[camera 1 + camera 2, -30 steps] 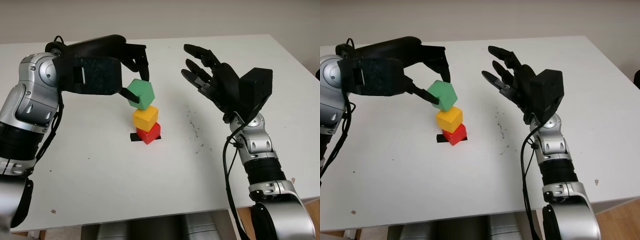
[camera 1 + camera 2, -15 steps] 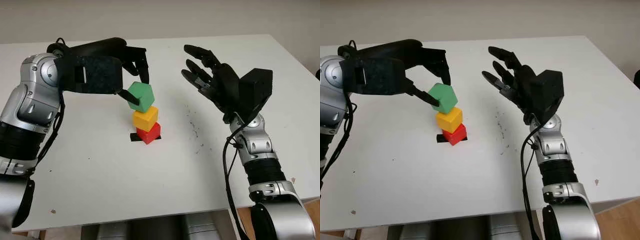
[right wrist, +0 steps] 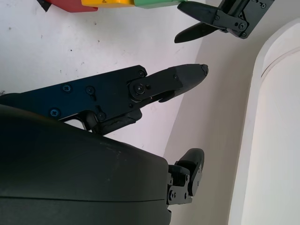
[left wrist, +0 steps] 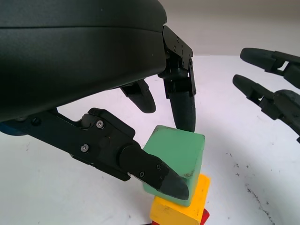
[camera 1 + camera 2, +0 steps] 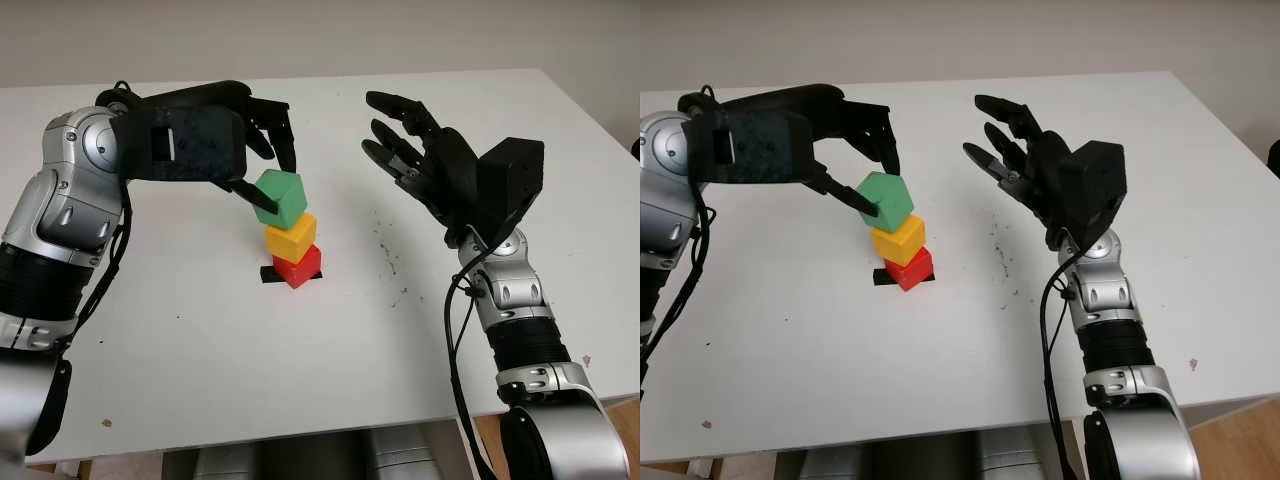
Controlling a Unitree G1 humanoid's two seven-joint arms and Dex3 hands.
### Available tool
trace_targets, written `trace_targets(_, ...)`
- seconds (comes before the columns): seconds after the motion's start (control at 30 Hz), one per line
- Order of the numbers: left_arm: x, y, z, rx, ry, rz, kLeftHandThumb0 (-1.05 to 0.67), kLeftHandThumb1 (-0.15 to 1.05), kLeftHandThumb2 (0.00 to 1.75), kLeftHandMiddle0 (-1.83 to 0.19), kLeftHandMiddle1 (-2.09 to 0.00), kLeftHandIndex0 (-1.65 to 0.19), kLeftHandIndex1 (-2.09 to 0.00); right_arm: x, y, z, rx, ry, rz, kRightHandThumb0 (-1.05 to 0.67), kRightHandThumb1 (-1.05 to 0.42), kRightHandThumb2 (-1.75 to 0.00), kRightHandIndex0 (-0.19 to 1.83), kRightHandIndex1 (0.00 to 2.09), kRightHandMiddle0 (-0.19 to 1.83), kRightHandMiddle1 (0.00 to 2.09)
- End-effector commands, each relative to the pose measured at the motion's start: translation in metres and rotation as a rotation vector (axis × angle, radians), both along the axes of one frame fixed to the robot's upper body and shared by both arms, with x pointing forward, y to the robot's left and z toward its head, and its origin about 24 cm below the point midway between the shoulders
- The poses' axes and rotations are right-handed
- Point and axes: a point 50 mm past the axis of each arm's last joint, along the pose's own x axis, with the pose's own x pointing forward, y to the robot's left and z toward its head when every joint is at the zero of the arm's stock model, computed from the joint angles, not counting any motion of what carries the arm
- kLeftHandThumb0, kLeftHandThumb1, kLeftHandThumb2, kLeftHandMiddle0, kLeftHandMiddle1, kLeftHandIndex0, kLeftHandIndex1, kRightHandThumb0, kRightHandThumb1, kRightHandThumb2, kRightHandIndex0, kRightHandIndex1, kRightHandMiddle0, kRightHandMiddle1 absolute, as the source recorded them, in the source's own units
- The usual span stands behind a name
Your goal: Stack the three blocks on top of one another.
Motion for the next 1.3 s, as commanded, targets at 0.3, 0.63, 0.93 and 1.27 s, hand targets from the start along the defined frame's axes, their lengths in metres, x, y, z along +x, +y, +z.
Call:
trace_targets(0.3, 0.0005, -0.0072, 0.0148, -0.013, -0.014, -0.037, -0.41, 0.98, 0.05, -0.22, -0.74, -0.43, -1.57, -0.0017, 0.0011, 0.0031, 0.017, -0.019, 0.001, -0.62, -1.05, -0.06, 0.20, 0.06, -0.05, 0.76)
trace_targets(0.63, 0.0022, -0.0085, 0.0143, -0.020, -0.005, -0.067, -0.41, 0.98, 0.05, -0.15, -0.93, -0.43, -1.59, -0.0024, 0.0015, 0.0021, 0.020, -0.018, 0.001, -0.62, -1.05, -0.06, 0.20, 0.05, -0.07, 0.80)
trace_targets(0.93, 0.0030, -0.0082, 0.0150, -0.016, -0.006, -0.068, -0.42, 0.99, 0.05, -0.13, -0.96, -0.43, -1.62, -0.0026, 0.0032, 0.0010, 0.021, -0.014, -0.004, -0.63, -1.05, -0.06, 0.20, 0.06, -0.05, 0.76)
trace_targets(1.27, 0.0033, -0.0090, 0.0124, 0.000, -0.026, -0.060, -0.43, 0.98, 0.05, -0.14, -0.97, -0.41, -1.67, -0.0046, 0.0012, 0.0004, 0.014, -0.010, -0.008, -0.63, -1.05, -0.07, 0.21, 0.06, -0.04, 0.70)
